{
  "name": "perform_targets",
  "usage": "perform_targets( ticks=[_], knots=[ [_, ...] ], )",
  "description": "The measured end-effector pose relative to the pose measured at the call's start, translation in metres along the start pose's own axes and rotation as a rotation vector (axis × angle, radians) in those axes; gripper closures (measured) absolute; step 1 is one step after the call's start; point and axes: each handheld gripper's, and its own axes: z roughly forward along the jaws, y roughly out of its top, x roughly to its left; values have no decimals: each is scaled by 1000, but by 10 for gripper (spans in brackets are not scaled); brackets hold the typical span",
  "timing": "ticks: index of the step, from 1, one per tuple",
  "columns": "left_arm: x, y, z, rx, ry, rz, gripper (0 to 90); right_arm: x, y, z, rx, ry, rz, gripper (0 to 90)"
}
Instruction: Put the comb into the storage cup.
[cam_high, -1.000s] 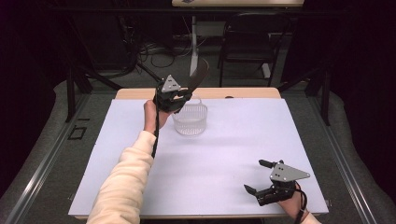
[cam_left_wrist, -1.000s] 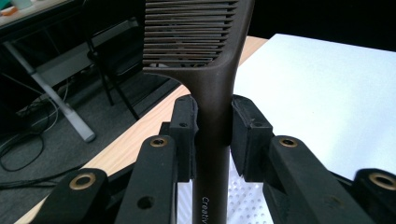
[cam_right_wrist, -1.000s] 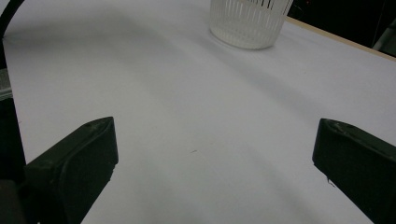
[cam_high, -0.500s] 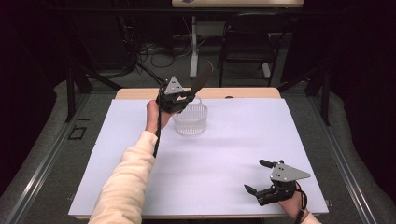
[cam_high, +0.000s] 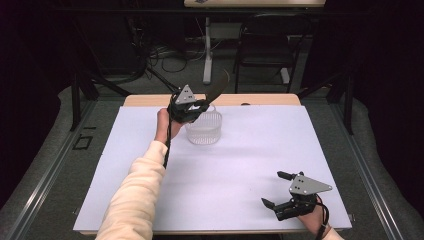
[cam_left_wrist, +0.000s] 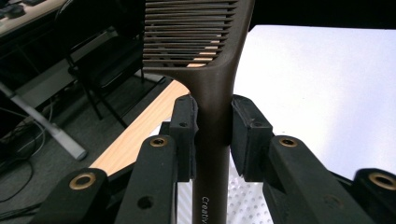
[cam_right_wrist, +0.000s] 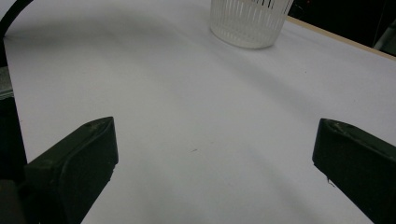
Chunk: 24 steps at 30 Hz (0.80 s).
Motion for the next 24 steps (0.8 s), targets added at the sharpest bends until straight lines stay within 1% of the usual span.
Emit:
perform_targets(
  ticks=[5,8,12,20,24],
  knots=[
    [-1,-4,2,9,-12,21,721,0,0,0,1,0,-3,0],
    [-2,-6,4,12,-22,26,721,0,0,0,2,0,-4,0],
    [-2,-10,5,8,-33,22,721,0,0,1,4,0,-5,0],
    [-2,-16,7,14,-59,14,720,0,0,0,4,-1,-2,0],
    [-3,-15,9,17,-75,28,720,-1,0,0,5,-2,-2,0]
  ],
)
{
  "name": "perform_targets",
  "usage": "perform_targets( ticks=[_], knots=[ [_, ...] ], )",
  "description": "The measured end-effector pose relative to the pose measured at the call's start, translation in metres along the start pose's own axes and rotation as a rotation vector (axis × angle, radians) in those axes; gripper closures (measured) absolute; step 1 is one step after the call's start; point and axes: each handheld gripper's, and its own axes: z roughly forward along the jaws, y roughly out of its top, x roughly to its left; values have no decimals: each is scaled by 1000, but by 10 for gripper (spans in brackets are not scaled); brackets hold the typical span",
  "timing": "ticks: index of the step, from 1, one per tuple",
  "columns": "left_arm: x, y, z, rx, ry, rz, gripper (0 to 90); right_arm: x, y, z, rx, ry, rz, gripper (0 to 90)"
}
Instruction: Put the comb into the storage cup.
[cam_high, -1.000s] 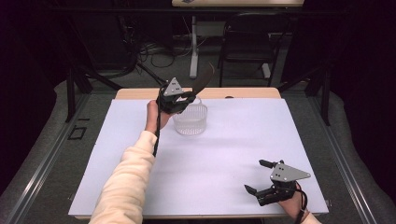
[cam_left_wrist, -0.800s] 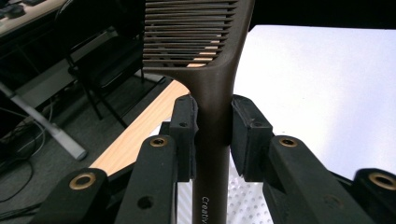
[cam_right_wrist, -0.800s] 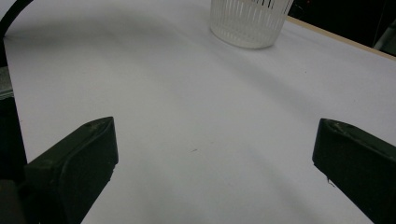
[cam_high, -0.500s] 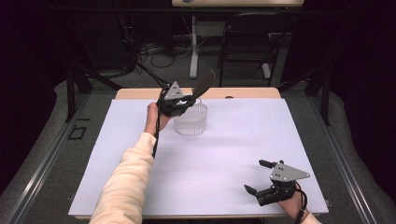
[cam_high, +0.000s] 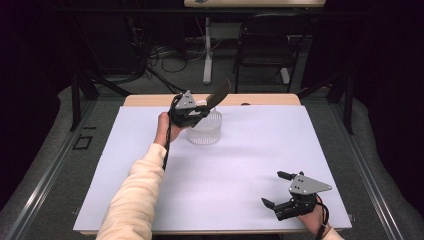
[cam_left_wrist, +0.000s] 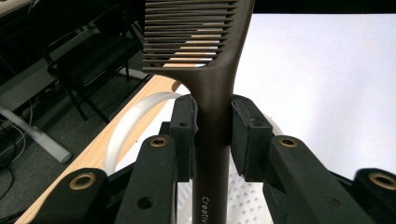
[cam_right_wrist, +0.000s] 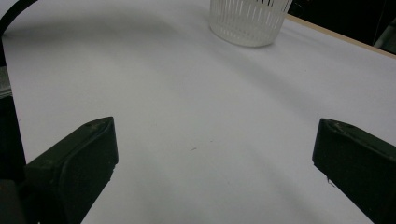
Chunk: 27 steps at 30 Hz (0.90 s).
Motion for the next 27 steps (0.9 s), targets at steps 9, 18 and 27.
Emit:
perform_targets(
  ticks=[9,18,27],
  knots=[
    [-1,-2,5,23,-33,8,720,0,0,0,-1,1,1,0],
    [2,-9,6,52,-40,-1,719,0,0,0,2,2,0,0],
    [2,-10,10,87,-59,11,719,0,0,0,2,1,-1,0]
  ],
)
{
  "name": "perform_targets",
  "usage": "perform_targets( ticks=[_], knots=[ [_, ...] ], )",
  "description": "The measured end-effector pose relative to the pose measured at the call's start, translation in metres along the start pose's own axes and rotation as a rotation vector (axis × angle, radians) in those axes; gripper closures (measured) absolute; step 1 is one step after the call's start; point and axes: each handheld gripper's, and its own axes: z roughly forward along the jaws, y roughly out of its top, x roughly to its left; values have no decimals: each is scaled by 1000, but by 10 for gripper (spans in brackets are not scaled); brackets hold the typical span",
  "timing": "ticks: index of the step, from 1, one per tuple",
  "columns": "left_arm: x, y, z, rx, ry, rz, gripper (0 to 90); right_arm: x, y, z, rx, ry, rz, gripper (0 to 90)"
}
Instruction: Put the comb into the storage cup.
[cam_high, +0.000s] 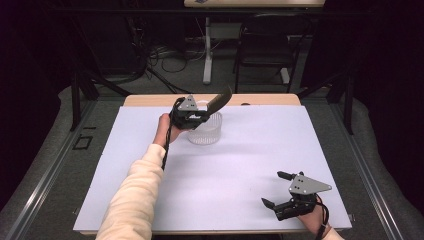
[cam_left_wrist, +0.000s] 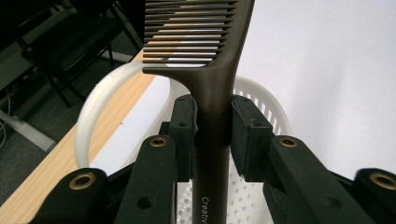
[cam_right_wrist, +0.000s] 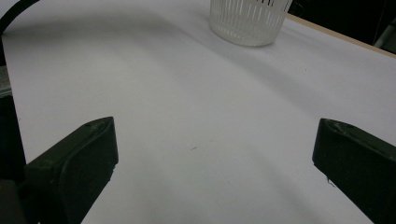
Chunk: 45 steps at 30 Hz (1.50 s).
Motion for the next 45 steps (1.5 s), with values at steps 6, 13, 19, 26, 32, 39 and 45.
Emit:
perform_targets(
  ticks=[6,13,19,26,32,39,45],
  knots=[
    [0,-1,5,22,-20,2,718,0,0,0,0,0,1,0],
    [-2,-2,11,48,-35,11,718,0,0,0,1,0,0,0],
    [-2,-3,15,65,-50,9,717,0,0,0,1,-1,-1,0],
    [-1,-5,18,85,-65,9,715,0,0,0,5,0,-1,0],
    [-1,-6,22,107,-76,17,715,0,0,0,6,0,-1,0],
    [-2,-7,25,129,-76,19,694,0,0,0,9,-1,0,0],
    [-2,-7,21,119,-53,-10,503,0,0,0,7,-2,-1,0]
  ],
)
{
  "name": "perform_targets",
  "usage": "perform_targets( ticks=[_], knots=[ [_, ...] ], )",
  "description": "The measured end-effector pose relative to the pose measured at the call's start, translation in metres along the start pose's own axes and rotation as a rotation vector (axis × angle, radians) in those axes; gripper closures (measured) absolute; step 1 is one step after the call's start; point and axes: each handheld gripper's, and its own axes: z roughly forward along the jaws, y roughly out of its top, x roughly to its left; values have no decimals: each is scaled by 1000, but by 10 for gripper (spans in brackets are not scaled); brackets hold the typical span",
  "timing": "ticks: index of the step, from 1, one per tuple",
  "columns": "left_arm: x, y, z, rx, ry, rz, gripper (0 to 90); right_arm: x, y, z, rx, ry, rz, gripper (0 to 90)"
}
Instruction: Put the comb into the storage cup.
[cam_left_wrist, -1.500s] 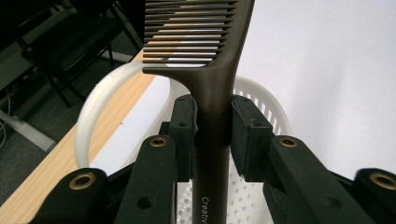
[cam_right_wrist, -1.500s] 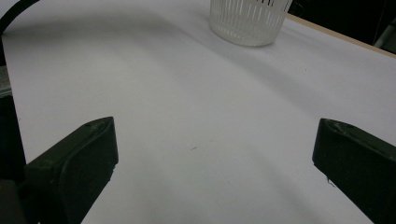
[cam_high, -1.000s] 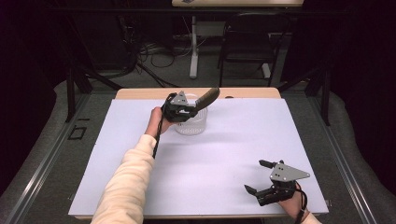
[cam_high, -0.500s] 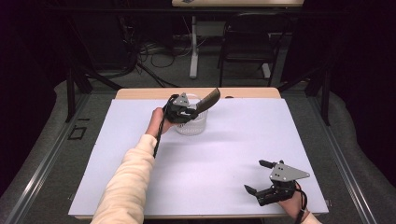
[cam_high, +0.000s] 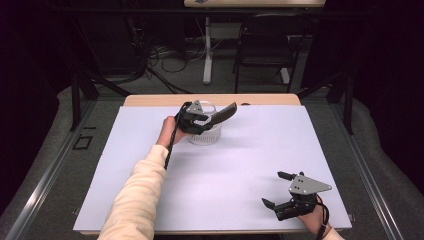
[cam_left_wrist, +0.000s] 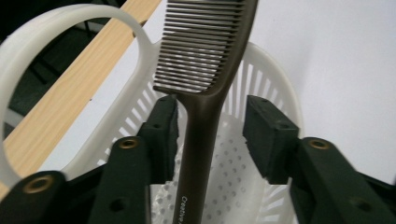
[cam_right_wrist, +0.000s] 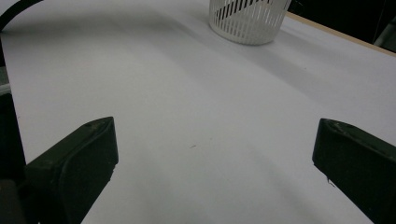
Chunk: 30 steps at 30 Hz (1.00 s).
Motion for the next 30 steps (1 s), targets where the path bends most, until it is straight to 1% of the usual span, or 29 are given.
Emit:
perform_targets(
  ticks=[2,4,5,6,7,9,10,15,16,18,19,21,24,25,28,30],
  knots=[
    [1,0,-2,-2,14,-13,459,0,0,0,0,1,-2,0],
    [2,-1,-5,-17,22,-29,424,0,0,0,0,1,-1,0],
    [2,-1,-7,-19,40,-35,396,0,0,0,1,2,-1,0],
    [2,-1,-8,-34,45,-56,359,0,0,0,1,2,-1,0],
    [2,-1,-10,-44,47,-66,332,0,0,0,1,1,-1,0],
    [1,0,-14,-54,49,-76,311,0,0,0,4,2,0,0],
    [1,1,-16,-57,54,-80,296,0,0,0,3,3,1,0],
    [0,4,-25,-72,50,-90,221,0,0,1,3,3,2,0],
    [-1,4,-27,-68,57,-94,205,0,0,1,4,4,1,0],
    [-1,5,-30,-65,54,-94,179,0,0,1,5,4,2,0],
    [-2,6,-31,-67,62,-98,163,0,0,1,4,3,1,0],
    [-3,7,-35,-64,59,-95,151,0,0,1,4,4,3,0],
    [-6,11,-40,-48,64,-90,107,0,1,0,2,3,-2,0],
    [-7,12,-41,-39,71,-83,85,0,1,0,3,4,-2,0],
    [-10,14,-46,-34,72,-89,39,0,0,0,2,5,-1,0],
    [-12,16,-49,-9,78,-91,10,0,0,1,4,7,4,0]
  ],
)
